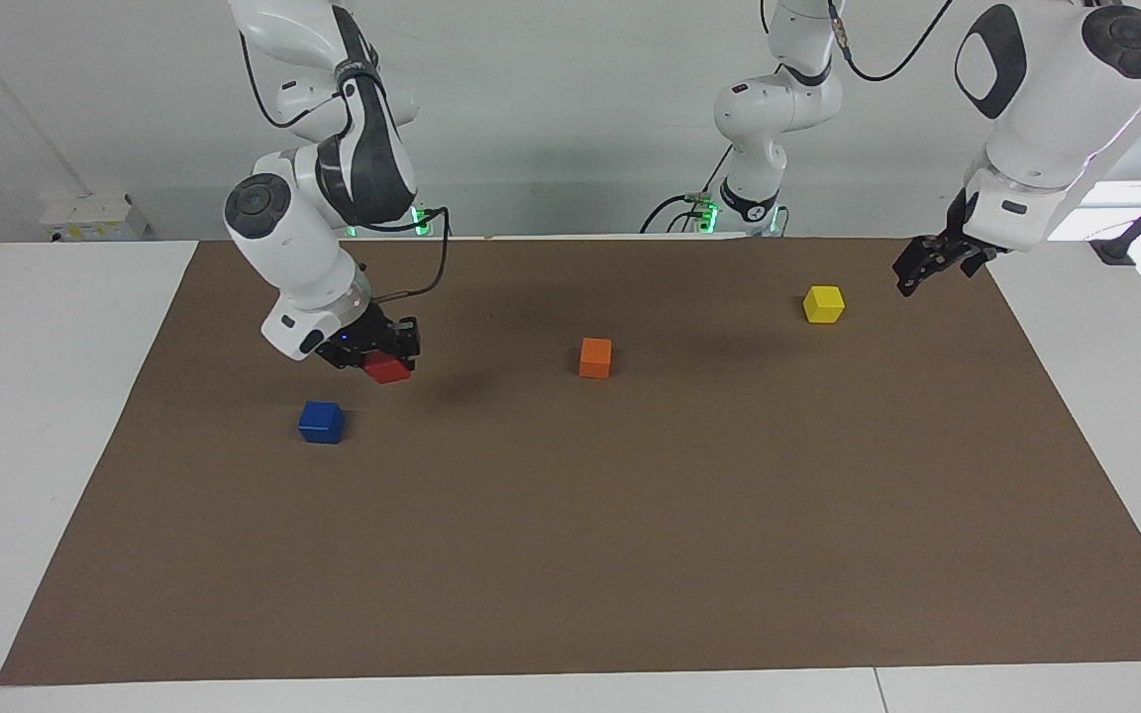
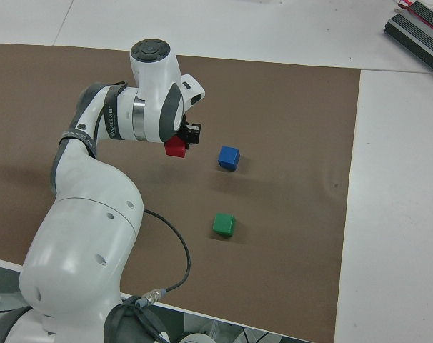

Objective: Transfer red block to right arm and stack on blue block
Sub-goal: 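Lower the red cube onto the blue cube with the right gripper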

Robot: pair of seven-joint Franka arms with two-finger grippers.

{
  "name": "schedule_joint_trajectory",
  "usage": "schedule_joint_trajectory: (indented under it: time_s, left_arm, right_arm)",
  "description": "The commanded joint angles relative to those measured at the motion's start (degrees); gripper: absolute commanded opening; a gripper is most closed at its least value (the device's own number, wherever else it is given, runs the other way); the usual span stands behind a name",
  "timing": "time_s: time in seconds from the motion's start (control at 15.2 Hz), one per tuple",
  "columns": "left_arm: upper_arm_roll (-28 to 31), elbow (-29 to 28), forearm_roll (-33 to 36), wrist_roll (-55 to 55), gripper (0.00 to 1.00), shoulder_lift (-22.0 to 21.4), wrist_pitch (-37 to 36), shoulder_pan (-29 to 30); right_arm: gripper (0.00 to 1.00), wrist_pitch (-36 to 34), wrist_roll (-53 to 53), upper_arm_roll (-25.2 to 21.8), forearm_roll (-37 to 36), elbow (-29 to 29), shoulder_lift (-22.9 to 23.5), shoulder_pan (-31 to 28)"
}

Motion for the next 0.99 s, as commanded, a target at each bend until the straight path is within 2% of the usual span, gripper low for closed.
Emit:
schedule_joint_trajectory:
  time_s: [0.0,0.13,0.2,0.33,0.59,0.92]
  left_arm:
    - [0.7,5.0,-0.6,4.4,1.0,1.7,-2.7,-0.7]
    - [5.6,6.4,-0.7,8.0,1.0,2.0,-4.4,-5.8]
    - [7.7,6.5,-1.2,8.4,1.0,1.9,-5.0,-7.8]
    - [8.1,6.4,-1.1,8.5,1.0,1.5,-4.9,-8.2]
    - [8.6,4.6,-1.1,9.1,1.0,1.0,-1.3,-8.8]
    - [8.8,4.6,-1.1,8.9,1.0,0.9,-2.2,-9.4]
  right_arm:
    - [0.0,-0.4,3.6,0.7,-6.5,-1.2,-1.0,-1.9]
    - [0.0,1.1,4.2,0.7,-8.9,-2.8,-0.6,-3.8]
    - [0.0,4.6,4.3,0.7,-8.9,-4.7,-0.5,-4.3]
    - [0.0,10.1,5.9,0.7,-9.8,-6.2,0.9,-5.2]
    - [0.0,11.1,11.4,0.7,-12.6,-6.2,1.7,-6.0]
    - [0.0,15.6,13.2,0.8,-13.4,-7.3,3.0,-6.2]
